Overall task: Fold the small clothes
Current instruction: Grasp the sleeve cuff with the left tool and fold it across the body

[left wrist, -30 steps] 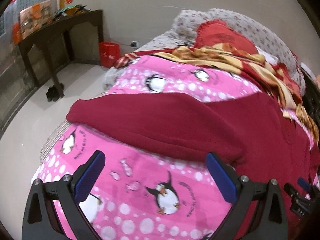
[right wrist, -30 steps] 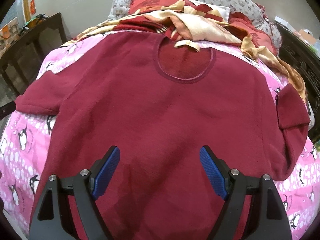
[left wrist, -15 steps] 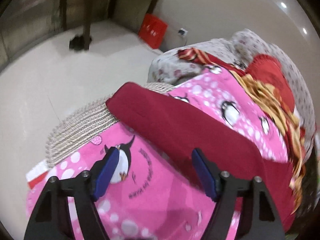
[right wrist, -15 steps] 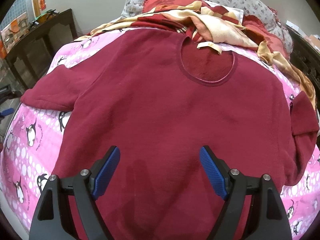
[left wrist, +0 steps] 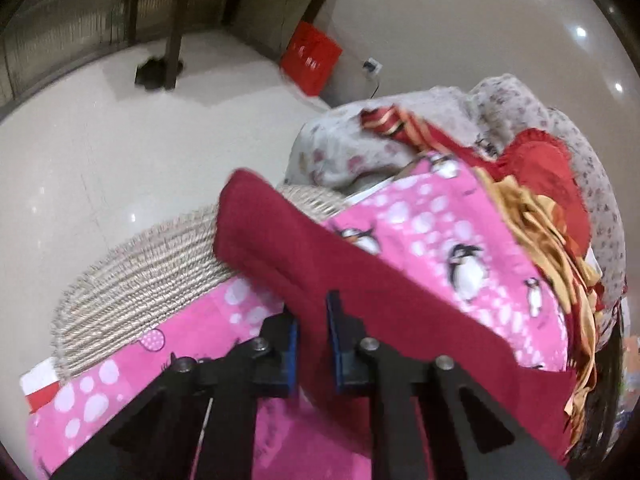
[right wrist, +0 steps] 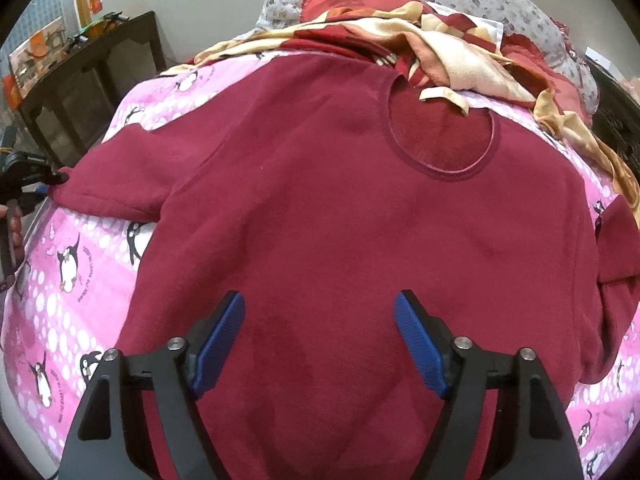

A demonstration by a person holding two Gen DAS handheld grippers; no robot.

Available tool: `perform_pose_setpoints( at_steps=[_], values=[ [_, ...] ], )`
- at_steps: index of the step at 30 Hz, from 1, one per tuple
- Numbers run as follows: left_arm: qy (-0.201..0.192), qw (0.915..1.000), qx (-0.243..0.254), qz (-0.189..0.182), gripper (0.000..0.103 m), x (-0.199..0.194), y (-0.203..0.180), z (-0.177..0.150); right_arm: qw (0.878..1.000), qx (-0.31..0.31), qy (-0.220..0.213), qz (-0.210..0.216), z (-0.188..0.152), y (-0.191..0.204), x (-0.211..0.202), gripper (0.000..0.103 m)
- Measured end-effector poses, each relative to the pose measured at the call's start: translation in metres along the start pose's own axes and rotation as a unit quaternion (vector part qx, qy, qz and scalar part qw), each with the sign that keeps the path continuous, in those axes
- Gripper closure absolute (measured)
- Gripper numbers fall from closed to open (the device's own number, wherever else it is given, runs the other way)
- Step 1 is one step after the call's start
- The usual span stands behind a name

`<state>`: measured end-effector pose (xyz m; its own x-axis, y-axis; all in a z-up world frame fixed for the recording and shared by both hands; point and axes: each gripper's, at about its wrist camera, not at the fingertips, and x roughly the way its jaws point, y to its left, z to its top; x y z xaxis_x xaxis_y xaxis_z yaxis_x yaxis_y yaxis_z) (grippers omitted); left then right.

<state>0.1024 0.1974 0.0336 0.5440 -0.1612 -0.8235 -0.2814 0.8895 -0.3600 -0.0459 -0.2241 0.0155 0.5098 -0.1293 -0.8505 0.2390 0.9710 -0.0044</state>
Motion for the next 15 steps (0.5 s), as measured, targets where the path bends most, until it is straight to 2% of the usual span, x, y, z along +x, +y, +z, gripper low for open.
perform_pose_setpoints(
  at_steps=[4,8,11,15],
  values=[
    [-0.039,0.9968,0.057,-0.04,0.092,-0.044,-0.042,-0.014,1.0,0.015,-0.009,0.0,0.0,-0.011,-0.007,0.02],
    [-0.051,0.9859,0.121,-0.104,0.092,-0.083,-0.103,-0.042,0.999,0.035,-0.01,-0.004,-0.001,-0.028,-0.01,0.02],
    [-0.045,0.9697,0.189,-0.148,0.092,-0.102,-0.159,-0.079,0.999,0.05,-0.013,-0.01,-0.004,-0.043,-0.015,0.02],
    [-0.011,0.9427,0.278,-0.184,0.092,-0.097,-0.228,-0.147,0.997,0.075,-0.019,-0.024,-0.006,-0.07,-0.023,0.02]
  ],
)
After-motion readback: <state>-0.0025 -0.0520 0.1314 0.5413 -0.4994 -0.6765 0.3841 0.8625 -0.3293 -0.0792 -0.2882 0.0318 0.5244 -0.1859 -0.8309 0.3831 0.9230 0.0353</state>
